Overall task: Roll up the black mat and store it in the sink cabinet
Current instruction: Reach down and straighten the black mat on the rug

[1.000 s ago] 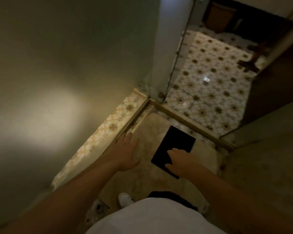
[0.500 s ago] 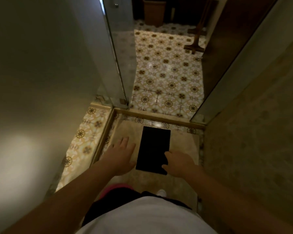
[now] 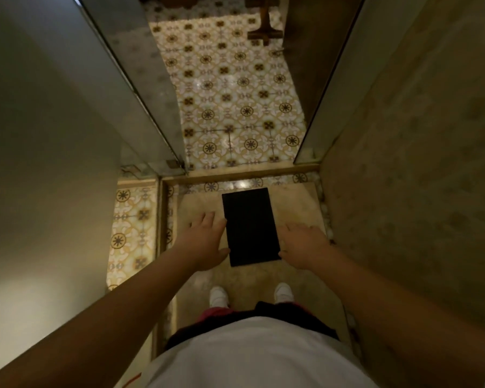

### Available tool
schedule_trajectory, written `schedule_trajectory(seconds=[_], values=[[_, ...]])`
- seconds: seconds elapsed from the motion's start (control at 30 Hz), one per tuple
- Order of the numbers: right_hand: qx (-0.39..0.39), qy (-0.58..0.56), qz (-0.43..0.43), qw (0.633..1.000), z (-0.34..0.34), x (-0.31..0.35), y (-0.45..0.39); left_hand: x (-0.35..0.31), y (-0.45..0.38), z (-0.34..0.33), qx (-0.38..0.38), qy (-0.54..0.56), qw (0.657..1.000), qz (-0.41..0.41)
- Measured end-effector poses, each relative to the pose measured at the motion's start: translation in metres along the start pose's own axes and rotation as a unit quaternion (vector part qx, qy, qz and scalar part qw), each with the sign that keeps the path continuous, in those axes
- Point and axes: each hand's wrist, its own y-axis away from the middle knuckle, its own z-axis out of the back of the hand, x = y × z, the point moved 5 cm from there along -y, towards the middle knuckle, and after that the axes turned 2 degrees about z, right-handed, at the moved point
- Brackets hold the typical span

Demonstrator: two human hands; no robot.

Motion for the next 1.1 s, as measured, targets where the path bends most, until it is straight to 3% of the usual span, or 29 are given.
schedule_trajectory(seconds=[0.27, 0.43, 0.73, 0.9, 1.1], values=[[0.016, 0.017, 0.007, 1.000, -0.016, 0.005, -0.042, 0.014, -0.034, -0.029, 0.012, 0.009, 1.000, -0.014], [0.054, 0.006, 0.025, 0.998, -0.082, -0.015, -0.105, 0.011, -0.093, -0.093, 0.037, 0.043, 0.998, 0.011], [0.157, -0.045, -0.016, 0.986, -0.337, -0.073, -0.259, 0.015, -0.262, -0.349, 0.101, 0.052, 0.993, 0.025], [0.201, -0.163, -0.052, 0.964, -0.473, -0.072, -0.343, 0.010, -0.342, -0.496, 0.095, 0.092, 0.991, 0.027], [0.142, 0.010, 0.028, 0.989, -0.566, -0.072, -0.419, 0.014, -0.410, -0.615, 0.092, 0.167, 0.973, 0.127]])
